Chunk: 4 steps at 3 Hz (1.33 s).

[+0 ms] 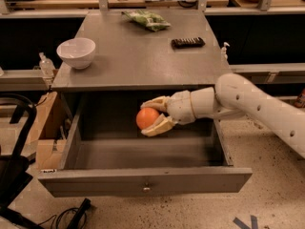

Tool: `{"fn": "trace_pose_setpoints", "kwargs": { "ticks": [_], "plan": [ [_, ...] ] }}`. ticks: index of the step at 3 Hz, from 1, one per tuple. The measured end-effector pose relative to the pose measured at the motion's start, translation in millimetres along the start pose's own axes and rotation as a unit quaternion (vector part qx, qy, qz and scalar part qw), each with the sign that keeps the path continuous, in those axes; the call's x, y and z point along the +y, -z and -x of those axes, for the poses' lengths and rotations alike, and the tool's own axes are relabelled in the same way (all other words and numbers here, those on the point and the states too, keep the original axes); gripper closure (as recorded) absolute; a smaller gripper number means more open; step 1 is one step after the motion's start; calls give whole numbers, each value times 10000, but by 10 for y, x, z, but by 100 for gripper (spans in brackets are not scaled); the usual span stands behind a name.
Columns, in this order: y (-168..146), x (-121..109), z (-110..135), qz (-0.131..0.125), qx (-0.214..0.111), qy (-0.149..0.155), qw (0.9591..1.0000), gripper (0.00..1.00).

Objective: Pick orange from top drawer and place on counter

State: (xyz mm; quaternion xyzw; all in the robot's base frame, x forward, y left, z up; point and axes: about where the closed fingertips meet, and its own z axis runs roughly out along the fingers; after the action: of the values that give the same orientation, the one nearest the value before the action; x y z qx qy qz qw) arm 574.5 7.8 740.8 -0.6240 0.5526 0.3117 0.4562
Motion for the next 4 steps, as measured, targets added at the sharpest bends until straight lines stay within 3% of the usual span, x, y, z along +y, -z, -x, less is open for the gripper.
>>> {"fn": "trace_pose_setpoints", "kwargs": {
  "ticks": [1,2,3,4],
  "plan": [
    [642,-446,523,-275,382,289,9985,100],
    [920,-871,816,-476,654,441,9957,100],
    [1013,-1307,980,-627,798,480,9937,100],
    [912,-1730,977,-823,801,488,9922,100]
  ]
}}
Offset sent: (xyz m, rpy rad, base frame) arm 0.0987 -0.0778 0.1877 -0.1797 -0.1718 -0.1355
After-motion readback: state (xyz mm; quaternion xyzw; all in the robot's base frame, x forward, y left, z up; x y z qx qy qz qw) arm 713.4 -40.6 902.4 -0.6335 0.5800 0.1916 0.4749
